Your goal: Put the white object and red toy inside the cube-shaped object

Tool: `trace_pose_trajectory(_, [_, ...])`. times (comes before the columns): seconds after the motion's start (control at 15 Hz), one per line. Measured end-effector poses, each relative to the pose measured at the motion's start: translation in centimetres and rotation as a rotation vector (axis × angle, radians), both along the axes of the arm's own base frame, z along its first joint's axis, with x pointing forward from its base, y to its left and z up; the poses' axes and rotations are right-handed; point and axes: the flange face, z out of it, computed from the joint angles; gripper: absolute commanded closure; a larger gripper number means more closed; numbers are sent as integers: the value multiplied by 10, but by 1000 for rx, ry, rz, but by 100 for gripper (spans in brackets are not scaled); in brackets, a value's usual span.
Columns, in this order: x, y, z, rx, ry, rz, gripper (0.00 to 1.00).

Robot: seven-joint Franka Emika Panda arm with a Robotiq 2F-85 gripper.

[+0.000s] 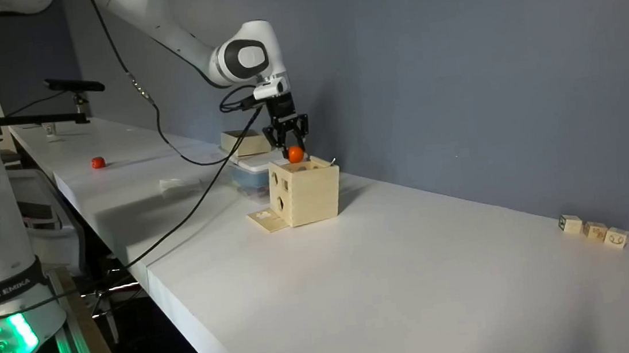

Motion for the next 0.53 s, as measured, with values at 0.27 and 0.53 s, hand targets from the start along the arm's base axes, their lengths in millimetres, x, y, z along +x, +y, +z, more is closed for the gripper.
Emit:
trace_pose_trajectory(0.27, [0, 0, 0, 0, 0, 0, 69])
trace_pose_trajectory(0.53, [0, -7, 3, 18, -10, -24, 44])
